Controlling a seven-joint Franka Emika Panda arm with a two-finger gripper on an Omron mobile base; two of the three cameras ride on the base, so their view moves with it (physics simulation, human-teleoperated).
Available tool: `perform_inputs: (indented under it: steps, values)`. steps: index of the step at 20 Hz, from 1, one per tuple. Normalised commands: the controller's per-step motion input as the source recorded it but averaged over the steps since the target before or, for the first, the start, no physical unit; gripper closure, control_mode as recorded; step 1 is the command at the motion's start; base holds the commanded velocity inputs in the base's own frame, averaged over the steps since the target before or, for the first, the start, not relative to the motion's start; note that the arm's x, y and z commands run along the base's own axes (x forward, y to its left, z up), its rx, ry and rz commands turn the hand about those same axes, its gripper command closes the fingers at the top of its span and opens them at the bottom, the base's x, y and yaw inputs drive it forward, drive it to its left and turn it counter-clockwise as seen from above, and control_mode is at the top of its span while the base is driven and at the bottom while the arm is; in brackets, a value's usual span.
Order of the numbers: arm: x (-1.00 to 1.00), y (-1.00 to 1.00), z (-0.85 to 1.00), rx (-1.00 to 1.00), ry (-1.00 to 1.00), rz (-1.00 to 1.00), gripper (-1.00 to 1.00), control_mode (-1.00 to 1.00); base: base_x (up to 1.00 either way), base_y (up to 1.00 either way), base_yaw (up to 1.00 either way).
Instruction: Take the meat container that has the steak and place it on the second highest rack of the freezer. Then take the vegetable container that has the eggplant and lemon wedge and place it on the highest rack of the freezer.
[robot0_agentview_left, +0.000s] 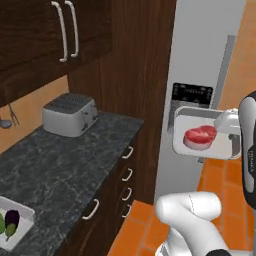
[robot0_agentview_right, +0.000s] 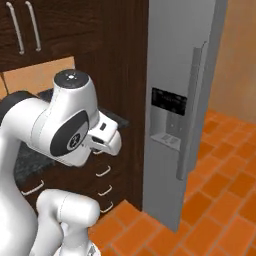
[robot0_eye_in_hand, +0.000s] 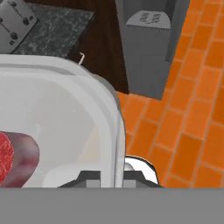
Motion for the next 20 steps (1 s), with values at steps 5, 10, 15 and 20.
perform_inputs:
  steps: [5,10,15,20]
  values:
    - [0.0,0.0,0.0,0.0,0.0,0.0,1.0,1.0,-0.15,-0.67,-0.42]
    - [0.0,0.0,0.0,0.0,0.0,0.0,1.0,1.0,-0.19,-0.83,-0.3]
    - [0.0,0.0,0.0,0.0,0.0,0.0,1.0,1.0,-0.03,-0.52,-0.22]
    - [0.0,0.0,0.0,0.0,0.0,0.0,1.0,1.0,0.0,0.06,-0.52]
